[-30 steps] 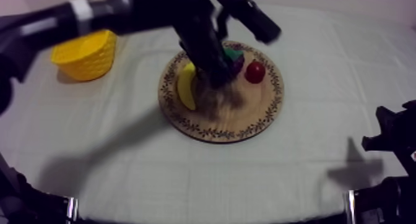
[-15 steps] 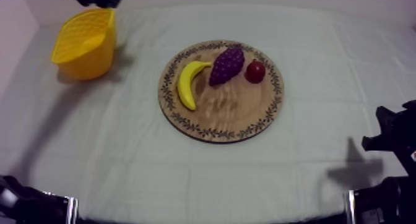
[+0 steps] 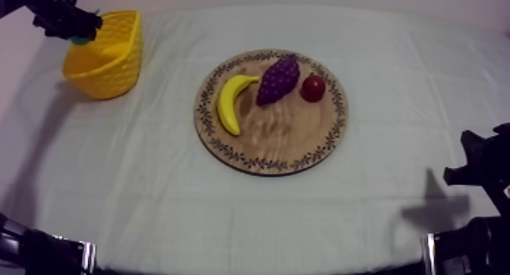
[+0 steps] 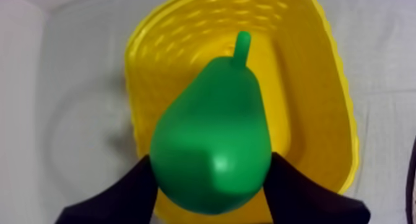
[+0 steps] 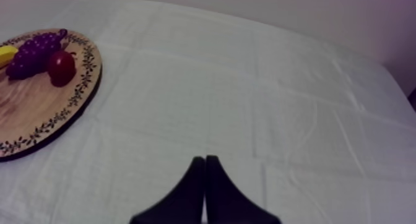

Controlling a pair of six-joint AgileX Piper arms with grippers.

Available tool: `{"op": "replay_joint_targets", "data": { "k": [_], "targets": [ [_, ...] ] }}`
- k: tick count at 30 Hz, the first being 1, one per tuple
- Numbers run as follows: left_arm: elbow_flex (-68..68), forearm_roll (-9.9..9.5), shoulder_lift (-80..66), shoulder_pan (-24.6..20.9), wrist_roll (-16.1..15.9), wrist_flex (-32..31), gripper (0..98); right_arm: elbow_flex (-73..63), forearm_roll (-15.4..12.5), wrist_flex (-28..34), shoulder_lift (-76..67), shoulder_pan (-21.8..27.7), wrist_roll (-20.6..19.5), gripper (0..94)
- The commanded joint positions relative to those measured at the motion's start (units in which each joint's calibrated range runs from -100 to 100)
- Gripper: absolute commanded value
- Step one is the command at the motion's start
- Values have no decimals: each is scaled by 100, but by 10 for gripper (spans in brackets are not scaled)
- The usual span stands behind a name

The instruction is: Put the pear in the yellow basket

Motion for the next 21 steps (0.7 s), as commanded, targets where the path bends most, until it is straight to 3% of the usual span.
{"op": "replay_joint_targets", "data": {
  "k": [1,7,17,21],
  "targets": [
    [-43,9,171,-2,28,-51,596,3,-1,-2,1,0,1,3],
    [-418,132,750,-50,66,-194,596,3,-1,-2,1,0,1,3],
    [-1252,491,2053,-109,-129,-377,602,3,-1,-2,1,0,1,3],
    [-1340,608,2194,-144,-167,-466,689,3,-1,-2,1,0,1,3]
  ]
}}
